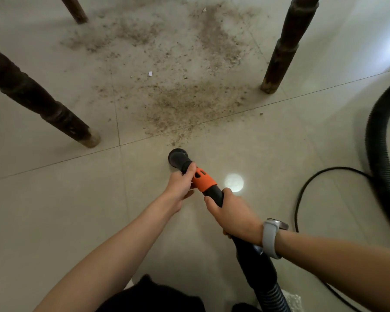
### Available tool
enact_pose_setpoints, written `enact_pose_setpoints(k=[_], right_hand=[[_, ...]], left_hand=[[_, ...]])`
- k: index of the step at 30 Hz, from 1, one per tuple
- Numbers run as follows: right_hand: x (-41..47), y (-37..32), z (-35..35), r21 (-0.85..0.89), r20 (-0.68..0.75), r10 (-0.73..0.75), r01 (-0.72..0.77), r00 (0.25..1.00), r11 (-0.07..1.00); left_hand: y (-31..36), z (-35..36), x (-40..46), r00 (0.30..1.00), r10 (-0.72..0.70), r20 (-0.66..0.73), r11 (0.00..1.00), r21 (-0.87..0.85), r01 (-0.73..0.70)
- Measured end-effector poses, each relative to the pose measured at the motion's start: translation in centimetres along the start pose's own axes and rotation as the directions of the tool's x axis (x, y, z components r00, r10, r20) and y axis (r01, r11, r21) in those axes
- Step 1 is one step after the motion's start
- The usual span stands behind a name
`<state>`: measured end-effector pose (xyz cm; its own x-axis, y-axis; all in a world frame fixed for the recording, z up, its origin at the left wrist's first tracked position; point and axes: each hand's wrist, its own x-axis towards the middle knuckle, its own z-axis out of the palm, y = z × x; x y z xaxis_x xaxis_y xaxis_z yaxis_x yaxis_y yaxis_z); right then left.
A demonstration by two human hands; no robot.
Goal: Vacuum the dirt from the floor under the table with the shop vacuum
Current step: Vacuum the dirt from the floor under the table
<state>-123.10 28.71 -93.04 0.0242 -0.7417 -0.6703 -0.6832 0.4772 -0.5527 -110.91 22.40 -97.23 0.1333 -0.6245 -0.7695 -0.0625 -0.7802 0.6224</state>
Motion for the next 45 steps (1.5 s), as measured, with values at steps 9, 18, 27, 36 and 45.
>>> enact_pose_setpoints(k=[9, 18, 27, 36, 45], right_hand=[[0.4, 1.3, -2.2, 0.222, 0.069, 0.003, -0.018, 0.998, 0.975], [3.3, -3.1, 2.3, 0.028, 0.081, -0.131, 0.129, 0.988, 0.991], [3.2, -3.4, 2.0, -0.057, 0.012, -0.109, 0.109, 0.994, 0.992], [2.7, -0.8, -1.2, -0.061, -0.105, -0.035, 0.028, 0.994, 0.998], [2.3, 2.9, -5.4, 0.118, -0.232, 0.126, -0.101, 0.964, 0.988]], left_hand=[[1.7, 3.9, -1.5, 0.998, -0.028, 0.047, 0.999, -0.033, 0.030], [1.9, -2.8, 0.2, 0.993, -0.024, -0.119, 0.998, -0.054, 0.018], [2.0, -3.2, 1.0, 0.999, 0.029, -0.032, 0.997, 0.079, -0.027], [2.2, 1.8, 1.3, 0.991, 0.114, 0.064, 0.988, 0.097, -0.120], [3.6, 9.4, 1.6, 0.966, 0.148, 0.212, 0.972, 0.147, -0.182]])
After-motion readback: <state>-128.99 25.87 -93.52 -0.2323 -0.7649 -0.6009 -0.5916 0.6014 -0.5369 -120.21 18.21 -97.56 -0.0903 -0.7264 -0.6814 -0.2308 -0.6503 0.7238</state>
